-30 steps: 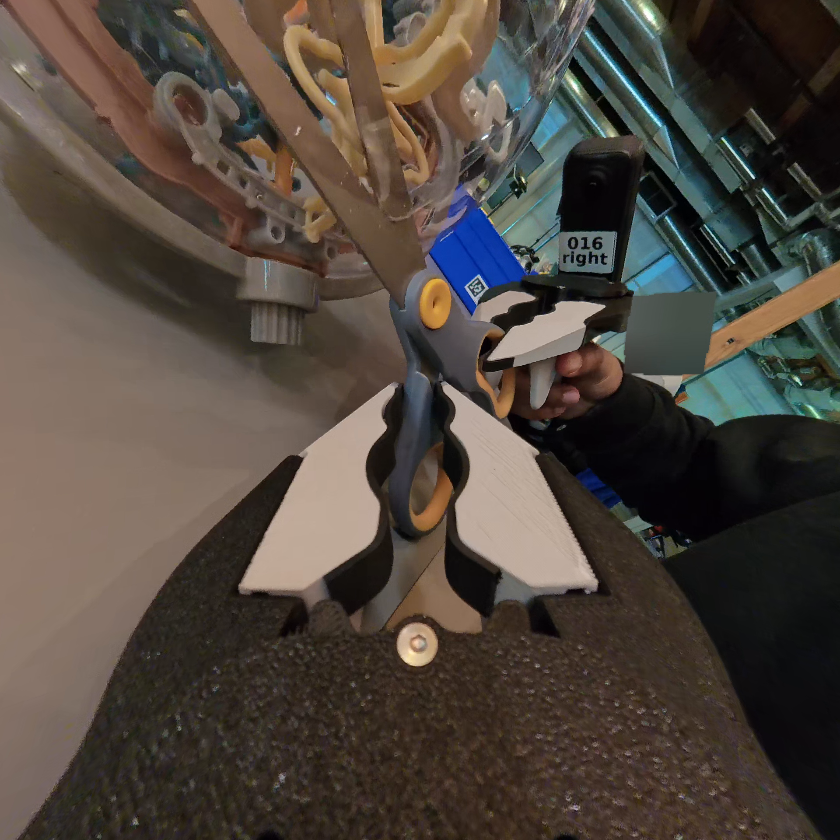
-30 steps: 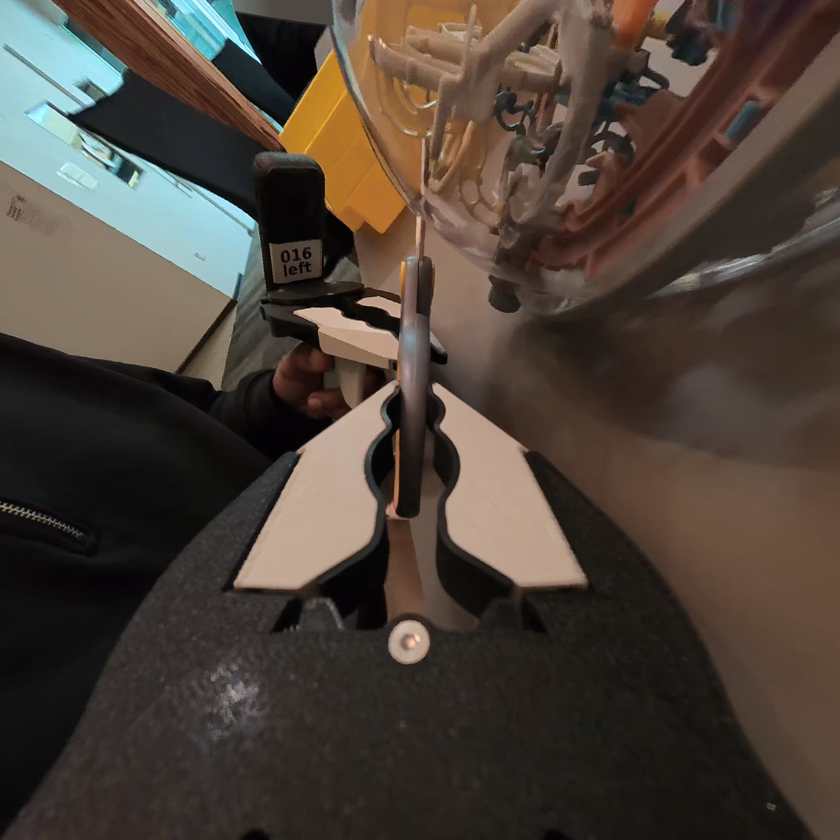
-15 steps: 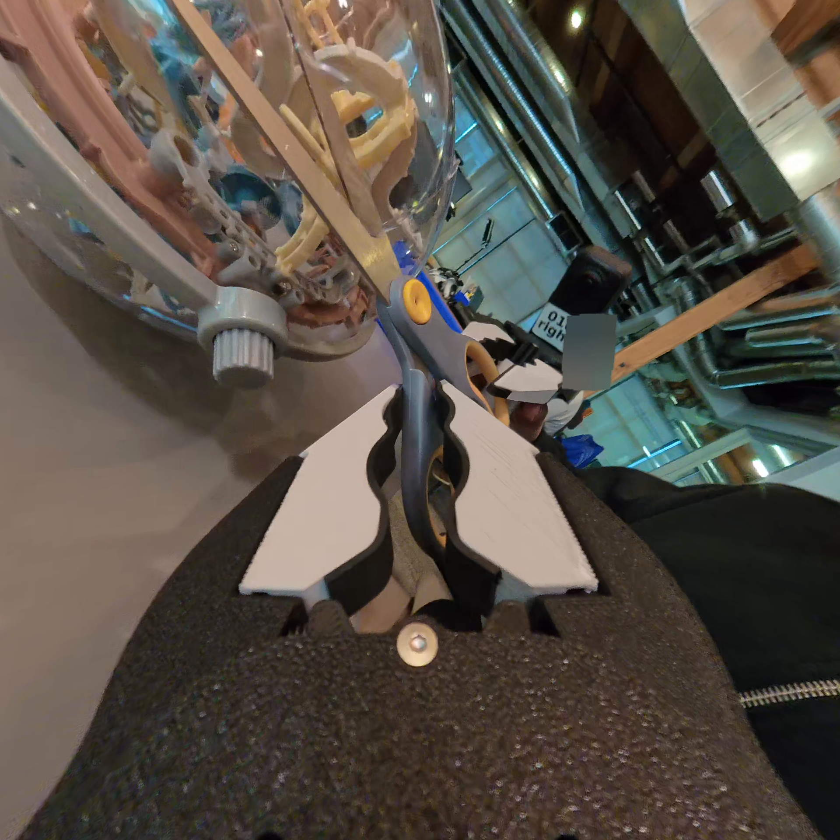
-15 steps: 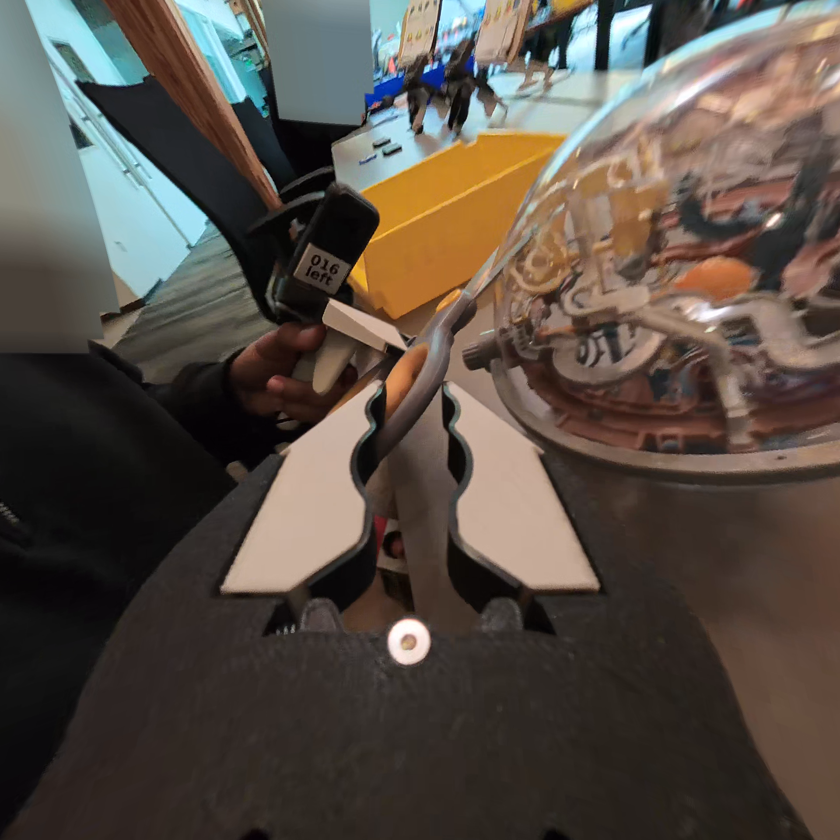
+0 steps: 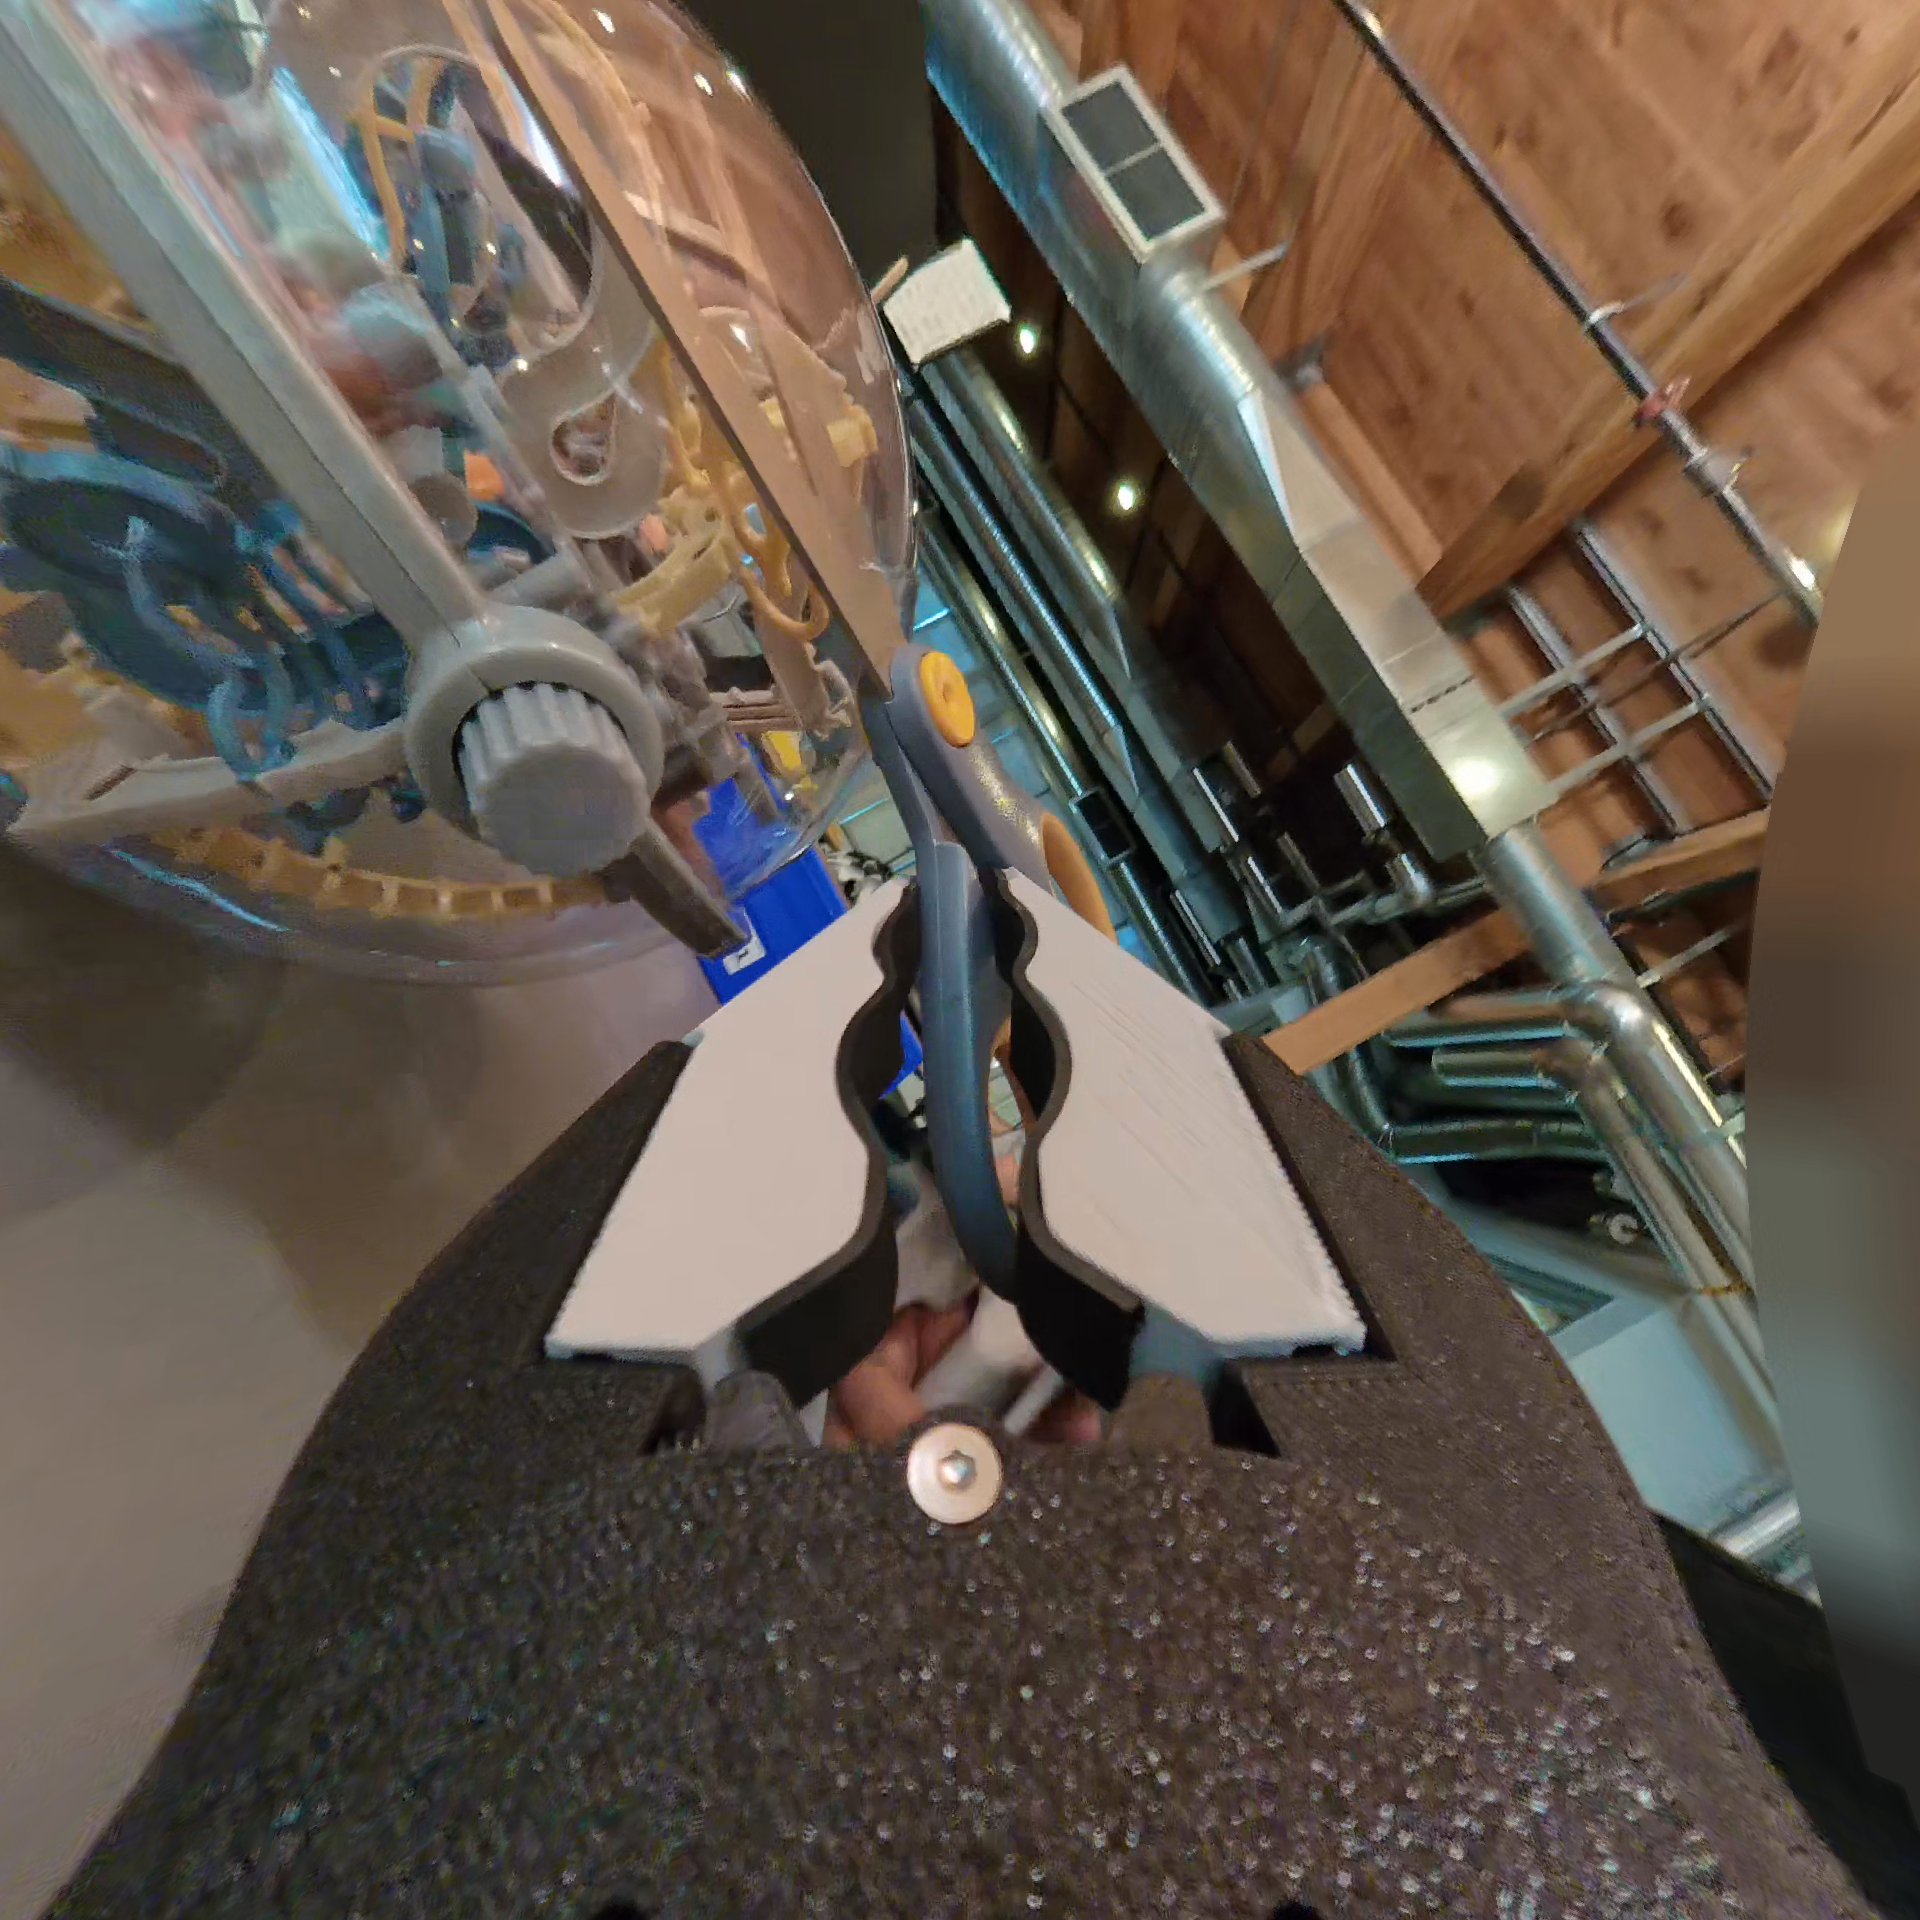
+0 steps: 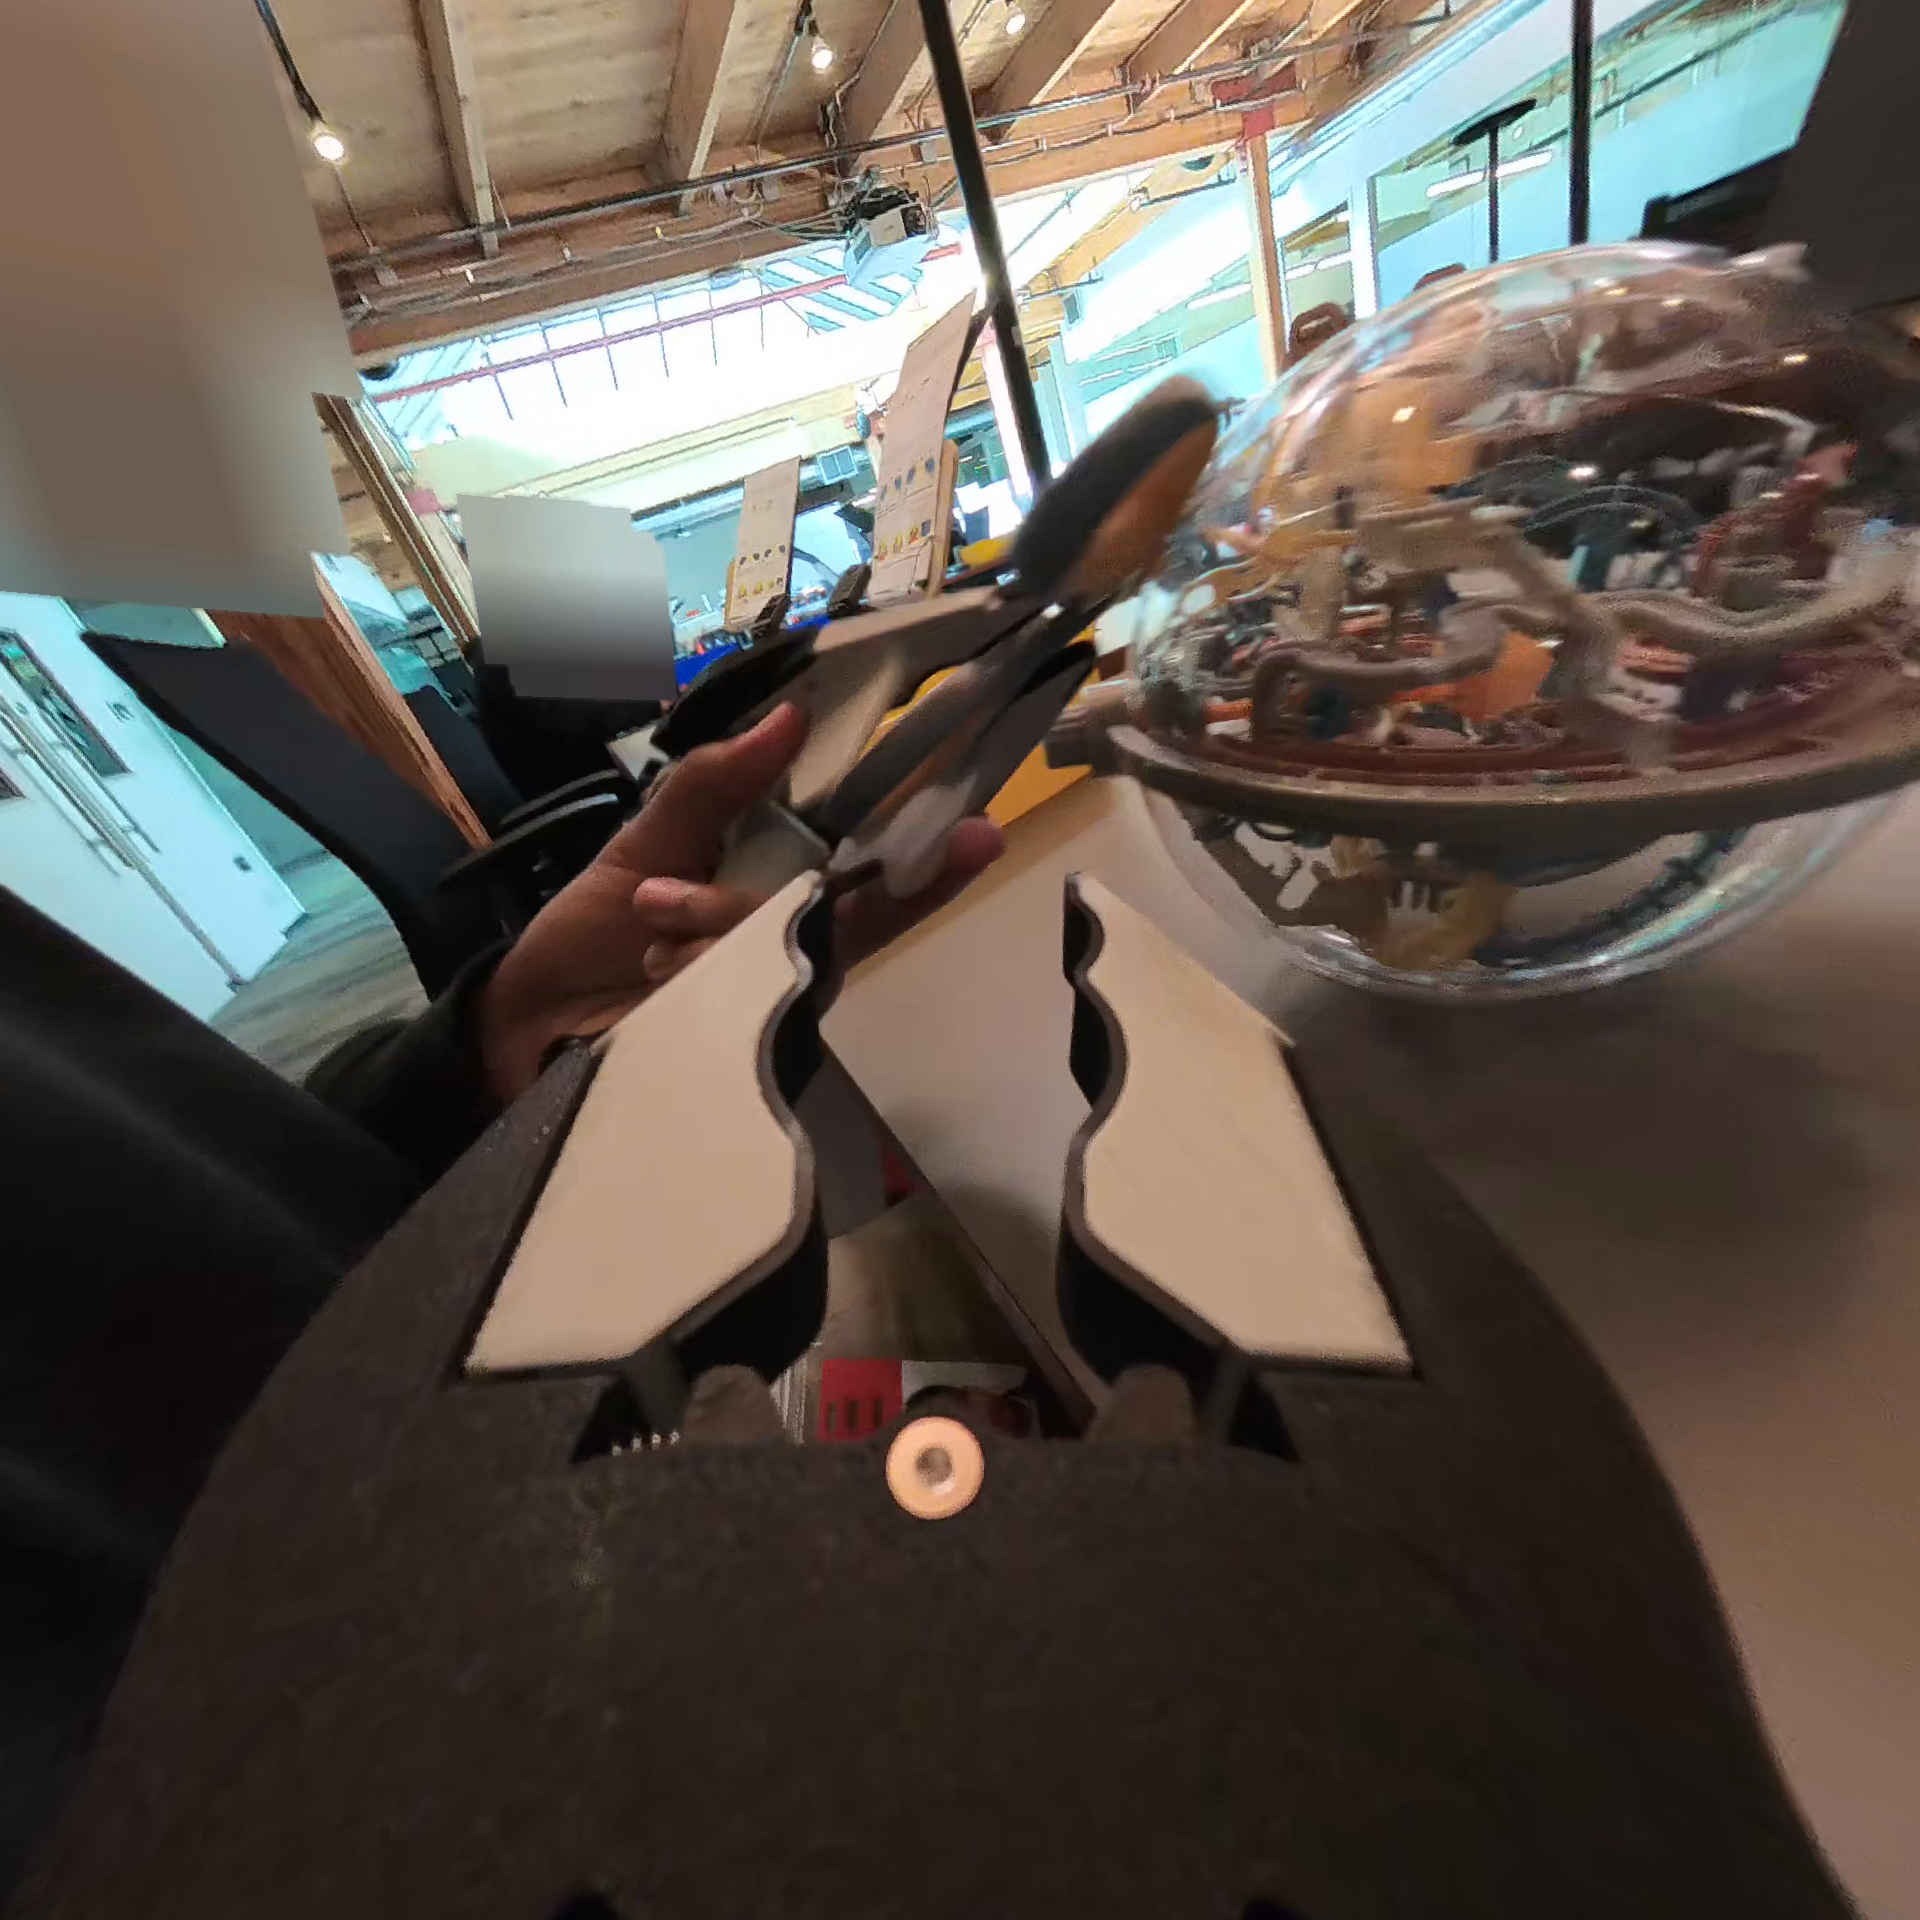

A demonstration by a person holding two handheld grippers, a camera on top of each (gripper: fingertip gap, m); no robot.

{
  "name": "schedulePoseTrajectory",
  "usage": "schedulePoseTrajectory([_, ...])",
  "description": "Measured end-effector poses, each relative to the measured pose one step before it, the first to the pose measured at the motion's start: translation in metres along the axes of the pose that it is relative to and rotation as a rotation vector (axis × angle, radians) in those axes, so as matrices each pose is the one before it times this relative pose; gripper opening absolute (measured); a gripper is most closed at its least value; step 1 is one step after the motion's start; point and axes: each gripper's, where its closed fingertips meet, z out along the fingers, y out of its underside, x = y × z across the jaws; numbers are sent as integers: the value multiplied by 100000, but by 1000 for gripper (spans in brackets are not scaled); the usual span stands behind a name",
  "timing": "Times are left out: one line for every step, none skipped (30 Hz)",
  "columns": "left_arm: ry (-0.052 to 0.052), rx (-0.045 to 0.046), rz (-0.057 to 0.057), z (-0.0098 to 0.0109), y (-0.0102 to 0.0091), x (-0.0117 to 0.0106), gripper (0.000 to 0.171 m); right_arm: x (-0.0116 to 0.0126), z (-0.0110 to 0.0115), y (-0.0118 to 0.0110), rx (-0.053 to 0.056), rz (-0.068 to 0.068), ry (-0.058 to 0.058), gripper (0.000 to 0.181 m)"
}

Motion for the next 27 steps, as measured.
schedulePoseTrajectory([48,1041,-973,454,33,136,10,-489,494,245,-29,-3112,1145,46])
schedulePoseTrajectory([-205,732,-566,452,57,132,10,-267,452,-128,570,-3391,1887,48])
schedulePoseTrajectory([-536,-103,104,458,144,94,10,-102,343,-548,1876,-3133,2127,49])
schedulePoseTrajectory([-485,-303,890,424,151,81,10,110,220,-900,3281,-2378,2529,48])
schedulePoseTrajectory([-350,-221,297,377,151,66,10,246,184,-1010,3672,-1654,2443,48])
schedulePoseTrajectory([74,-22,-751,362,162,57,10,365,226,-879,2781,-732,2311,48])
schedulePoseTrajectory([331,178,-892,351,177,48,10,365,304,-577,1219,-47,1769,48])
schedulePoseTrajectory([254,498,-760,319,171,35,10,337,328,-276,-37,432,1390,49])
schedulePoseTrajectory([487,830,-854,322,152,77,10,275,302,-72,-532,1035,908,50])
schedulePoseTrajectory([675,505,-955,320,201,66,10,148,236,-7,-339,1630,231,50])
schedulePoseTrajectory([73,149,-353,311,227,-24,10,127,152,-47,294,1888,28,50])
schedulePoseTrajectory([82,-49,230,274,241,5,10,304,40,-241,1305,1907,862,50])
schedulePoseTrajectory([59,-137,39,222,216,-4,10,375,-42,-427,2053,2478,716,50])
schedulePoseTrajectory([442,350,-504,164,121,20,10,432,-69,-547,2284,3222,357,50])
schedulePoseTrajectory([783,872,-1011,94,20,28,10,486,-51,-558,1902,3783,73,49])
schedulePoseTrajectory([707,1182,-1075,53,-54,-1,10,496,33,-453,976,3987,-207,45])
schedulePoseTrajectory([741,1027,-876,65,-33,2,10,452,84,-377,400,3880,-423,38])
schedulePoseTrajectory([1424,840,-939,84,-1,79,10,353,110,-340,187,3260,-840,32])
schedulePoseTrajectory([822,661,-400,89,20,59,10,342,131,-267,-158,2479,-512,26])
schedulePoseTrajectory([485,550,325,75,7,55,10,184,137,-204,-617,1739,-1045,24])
schedulePoseTrajectory([235,1180,192,25,-136,19,10,184,147,-171,-938,1092,-510,24])
schedulePoseTrajectory([654,1004,-525,9,-150,27,10,145,154,-102,-1118,-72,33,23])
schedulePoseTrajectory([513,754,-721,25,-108,-2,10,66,146,-62,-1013,-983,205,23])
schedulePoseTrajectory([594,942,-765,14,-156,18,10,6,138,44,-1216,-1391,263,24])
schedulePoseTrajectory([806,1250,-993,6,-195,55,10,-68,114,161,-1418,-1427,36,24])
schedulePoseTrajectory([1152,1268,-1478,0,-228,89,10,-128,56,171,-1051,-1059,-296,24])
schedulePoseTrajectory([954,1226,-1693,25,-253,58,10,-129,-43,132,-439,-693,-242,25])
